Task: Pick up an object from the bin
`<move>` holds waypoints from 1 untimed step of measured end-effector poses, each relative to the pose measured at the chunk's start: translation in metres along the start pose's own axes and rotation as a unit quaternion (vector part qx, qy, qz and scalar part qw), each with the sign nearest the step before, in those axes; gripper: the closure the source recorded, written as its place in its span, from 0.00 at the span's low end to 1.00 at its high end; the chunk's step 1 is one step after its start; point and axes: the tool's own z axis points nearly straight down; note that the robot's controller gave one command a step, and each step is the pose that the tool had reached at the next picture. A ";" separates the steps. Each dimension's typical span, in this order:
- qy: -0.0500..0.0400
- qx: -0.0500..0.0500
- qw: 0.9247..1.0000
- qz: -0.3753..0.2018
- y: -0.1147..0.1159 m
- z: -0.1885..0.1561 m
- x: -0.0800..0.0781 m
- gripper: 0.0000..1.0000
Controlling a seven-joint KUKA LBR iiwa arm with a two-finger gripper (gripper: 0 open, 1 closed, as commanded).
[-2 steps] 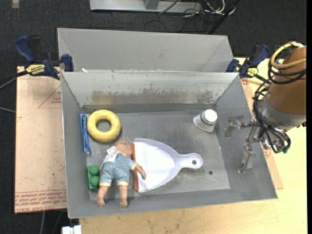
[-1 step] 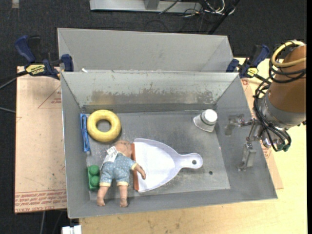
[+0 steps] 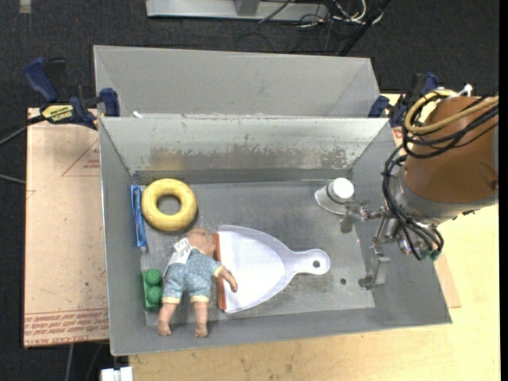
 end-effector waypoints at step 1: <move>0.001 -0.001 1.000 -0.023 0.029 0.062 0.007 0.00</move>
Offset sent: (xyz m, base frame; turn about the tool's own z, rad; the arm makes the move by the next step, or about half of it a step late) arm 0.0288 0.0337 -0.1285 -0.0285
